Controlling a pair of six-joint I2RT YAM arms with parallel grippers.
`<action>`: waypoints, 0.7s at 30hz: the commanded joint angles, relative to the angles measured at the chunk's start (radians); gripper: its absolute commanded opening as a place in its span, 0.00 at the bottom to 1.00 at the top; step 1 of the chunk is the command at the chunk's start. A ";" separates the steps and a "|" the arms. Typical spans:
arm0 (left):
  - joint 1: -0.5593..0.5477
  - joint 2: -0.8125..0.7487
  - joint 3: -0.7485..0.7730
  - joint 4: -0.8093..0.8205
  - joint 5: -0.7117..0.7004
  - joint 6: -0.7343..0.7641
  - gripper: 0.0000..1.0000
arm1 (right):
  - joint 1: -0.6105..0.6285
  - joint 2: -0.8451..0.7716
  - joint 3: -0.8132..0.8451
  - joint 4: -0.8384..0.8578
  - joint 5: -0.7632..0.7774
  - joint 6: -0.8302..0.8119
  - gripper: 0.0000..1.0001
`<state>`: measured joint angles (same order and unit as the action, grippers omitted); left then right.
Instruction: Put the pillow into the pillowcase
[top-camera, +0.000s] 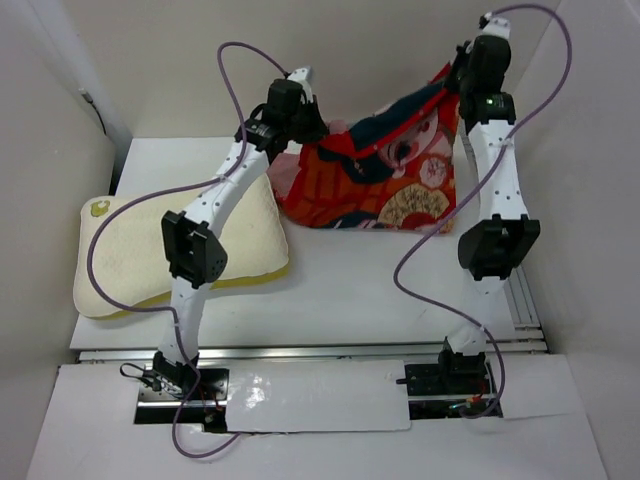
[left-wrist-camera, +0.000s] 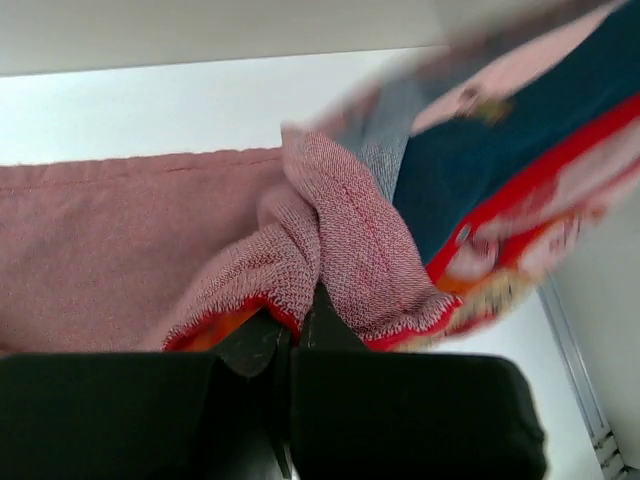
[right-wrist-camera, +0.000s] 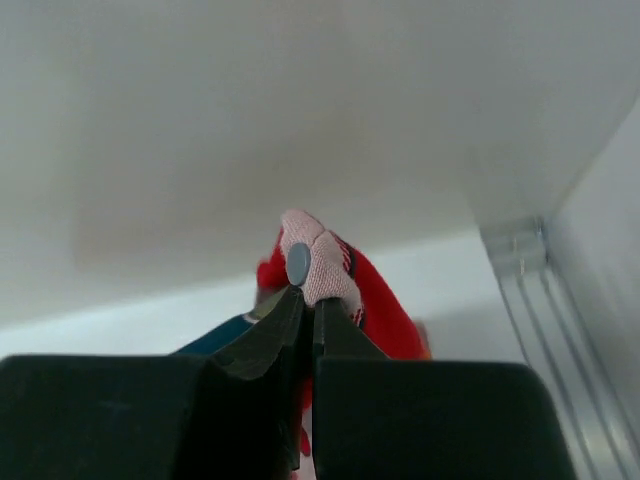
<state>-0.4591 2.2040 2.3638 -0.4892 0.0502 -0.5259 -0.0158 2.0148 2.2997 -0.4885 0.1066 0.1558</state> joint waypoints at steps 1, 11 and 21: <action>-0.015 -0.160 0.083 0.171 0.045 0.009 0.00 | -0.029 -0.091 0.363 0.125 -0.021 -0.021 0.00; -0.039 -0.429 -0.289 0.294 0.053 -0.016 0.00 | -0.029 -0.790 -0.385 0.152 -0.038 0.089 0.00; -0.021 -0.509 -0.793 0.261 -0.166 -0.046 0.20 | 0.196 -1.114 -1.363 0.283 -0.483 0.315 0.08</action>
<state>-0.5053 1.6867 1.6768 -0.1471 0.0113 -0.5739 0.0769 0.9073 1.1679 -0.1757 -0.2535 0.3809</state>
